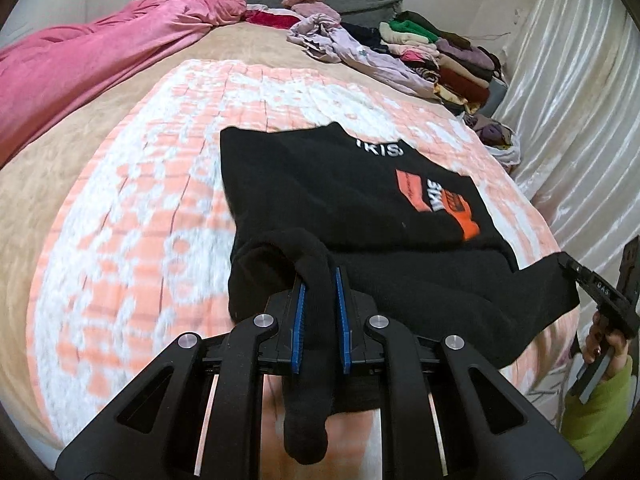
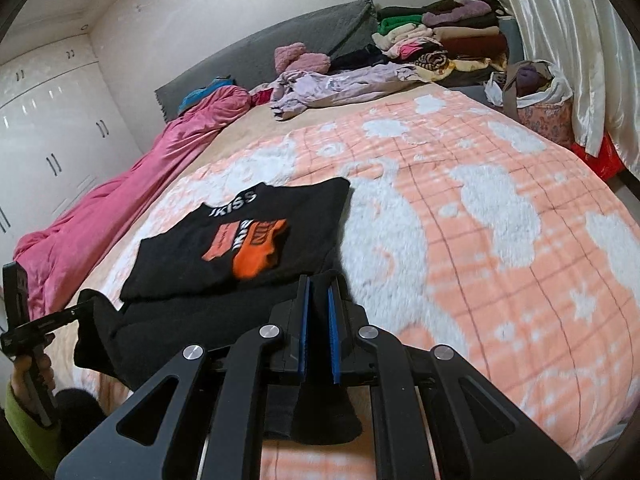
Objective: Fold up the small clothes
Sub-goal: 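Lift the hem with both tools and fold it toward the collar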
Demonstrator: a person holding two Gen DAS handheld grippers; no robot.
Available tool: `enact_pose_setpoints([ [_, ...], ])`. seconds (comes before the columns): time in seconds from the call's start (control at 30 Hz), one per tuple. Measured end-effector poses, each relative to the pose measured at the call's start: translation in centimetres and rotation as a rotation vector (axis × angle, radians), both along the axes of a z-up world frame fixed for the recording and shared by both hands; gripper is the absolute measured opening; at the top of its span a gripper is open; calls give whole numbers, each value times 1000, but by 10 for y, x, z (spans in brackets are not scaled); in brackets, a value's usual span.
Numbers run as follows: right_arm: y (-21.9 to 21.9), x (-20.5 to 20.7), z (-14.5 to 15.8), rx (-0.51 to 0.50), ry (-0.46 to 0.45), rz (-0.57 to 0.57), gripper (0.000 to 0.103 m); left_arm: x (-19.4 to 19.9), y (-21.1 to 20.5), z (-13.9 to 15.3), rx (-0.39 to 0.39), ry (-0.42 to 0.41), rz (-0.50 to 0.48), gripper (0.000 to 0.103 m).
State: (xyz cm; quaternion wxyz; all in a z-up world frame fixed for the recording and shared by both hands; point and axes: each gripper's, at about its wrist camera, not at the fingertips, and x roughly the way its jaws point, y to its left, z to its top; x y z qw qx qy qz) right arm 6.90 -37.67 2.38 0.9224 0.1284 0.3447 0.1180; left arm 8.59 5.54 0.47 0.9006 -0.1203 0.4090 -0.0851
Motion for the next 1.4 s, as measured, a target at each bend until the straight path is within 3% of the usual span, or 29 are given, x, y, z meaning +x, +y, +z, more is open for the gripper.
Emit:
enact_pose_setpoints([
  [0.3,9,34,-10,-51,37,-18,8,38,16,-16,-33,19,45,9],
  [0.53,18,52,-23,-102,81,-20,8,37,25,-27,-66,6,39,13],
  [0.73,12,49,-22,-65,89,-39,19,18,40,-21,-99,-50,56,36],
  [0.77,11,47,-21,-68,87,-51,26,14,43,-21,-110,-55,63,43],
  [0.83,7,41,-18,-79,79,-78,32,7,48,-21,-138,-60,63,45],
  [1.1,-4,12,-17,-62,100,-98,35,-16,40,-12,-162,-105,3,59],
  [1.4,3,-7,-33,-30,150,-62,36,-24,23,-24,-119,-19,-50,65],
])
